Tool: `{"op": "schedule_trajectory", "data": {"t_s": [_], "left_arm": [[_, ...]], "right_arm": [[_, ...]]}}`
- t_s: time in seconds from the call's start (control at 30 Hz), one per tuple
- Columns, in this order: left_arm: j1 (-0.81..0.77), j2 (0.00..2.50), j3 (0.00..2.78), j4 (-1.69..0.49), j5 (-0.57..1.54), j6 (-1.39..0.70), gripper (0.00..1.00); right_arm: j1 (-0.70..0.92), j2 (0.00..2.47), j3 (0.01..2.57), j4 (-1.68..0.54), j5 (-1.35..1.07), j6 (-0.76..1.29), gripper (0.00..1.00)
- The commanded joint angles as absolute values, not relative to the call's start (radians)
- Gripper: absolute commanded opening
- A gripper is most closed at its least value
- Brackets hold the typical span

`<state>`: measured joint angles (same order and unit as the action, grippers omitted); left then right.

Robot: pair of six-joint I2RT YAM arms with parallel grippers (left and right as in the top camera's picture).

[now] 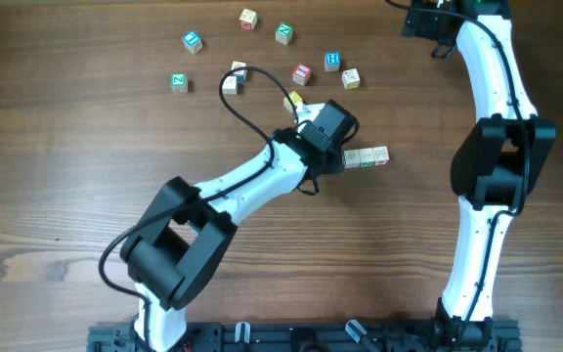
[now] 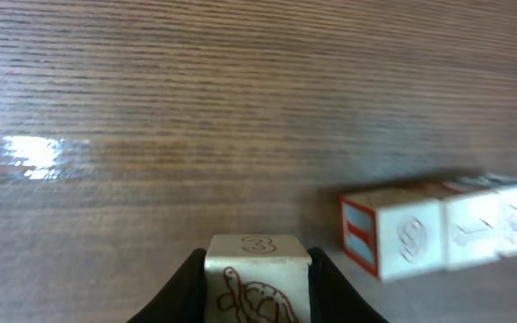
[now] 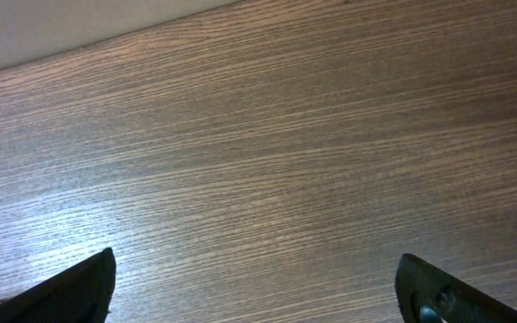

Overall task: Form a horizontal line
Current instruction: 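Carry the 3 block toward the left end of the row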

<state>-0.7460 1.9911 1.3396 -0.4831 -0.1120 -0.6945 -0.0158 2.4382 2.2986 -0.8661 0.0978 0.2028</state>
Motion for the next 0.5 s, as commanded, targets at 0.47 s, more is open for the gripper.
{"op": "schedule_trajectory", "data": {"t_s": [0.47], "left_arm": [[-0.743, 2.045, 1.34, -0.447, -0.247, -0.711, 0.53]], "right_arm": [[-0.011, 2.431, 2.302, -0.864, 0.096, 0.189, 1.0]]}}
